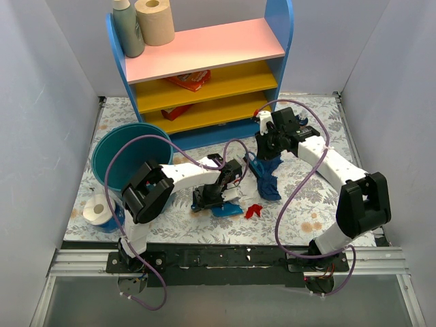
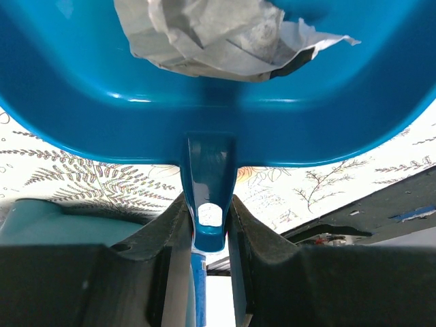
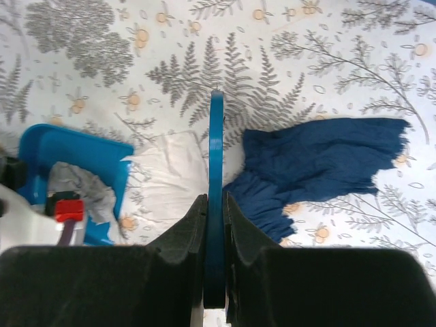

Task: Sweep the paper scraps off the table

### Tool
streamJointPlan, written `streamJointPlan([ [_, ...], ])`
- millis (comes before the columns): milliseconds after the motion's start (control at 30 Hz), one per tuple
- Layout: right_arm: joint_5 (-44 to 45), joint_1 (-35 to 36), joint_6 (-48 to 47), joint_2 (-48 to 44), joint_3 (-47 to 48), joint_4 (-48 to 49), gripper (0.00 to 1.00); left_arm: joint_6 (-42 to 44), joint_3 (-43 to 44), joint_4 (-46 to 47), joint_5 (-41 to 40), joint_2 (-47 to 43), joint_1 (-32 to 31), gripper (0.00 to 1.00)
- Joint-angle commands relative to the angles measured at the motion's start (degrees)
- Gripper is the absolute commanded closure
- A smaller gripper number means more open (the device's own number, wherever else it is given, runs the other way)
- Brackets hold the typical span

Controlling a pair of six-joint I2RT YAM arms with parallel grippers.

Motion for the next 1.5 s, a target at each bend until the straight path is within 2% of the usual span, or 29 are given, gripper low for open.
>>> streamJointPlan([
  [0,6.3,0.7,-3.6,1.5,1.0,0.8,0.99,-0.3,2.1,-0.4,-0.7,-1.5,0.2,1.0],
  [300,-0.3,3.1,-0.8,3.5,-2.2,0.9,0.99,0.0,5.4,0.0,-1.8,1.9,0.3,1.0],
  [533,-14.6,3.7,7.1,2.5,-3.3,2.5,0.99,-0.4,6.2,0.2,-1.5,3.5,0.2,1.0],
  [733,-18.8,3.5,9.0,1.0,-2.8,2.8,0.99,-0.4,6.2,0.5,-1.4,3.6,0.3,1.0],
  [1033,-20.1,0.8,8.0,-2.6,-1.7,1.8,0.99,-0.8,3.1,1.7,-1.1,-0.9,1.0,1.0],
  [1333,-15.8,0.2,0.3,-10.5,-3.1,-2.7,0.99,-0.3,-1.8,0.7,-2.3,-6.6,4.0,1.0],
  [1467,-17.0,0.2,-5.1,-14.1,-5.6,-5.0,0.99,-0.4,-3.9,-0.4,-2.0,-8.8,4.1,1.0],
])
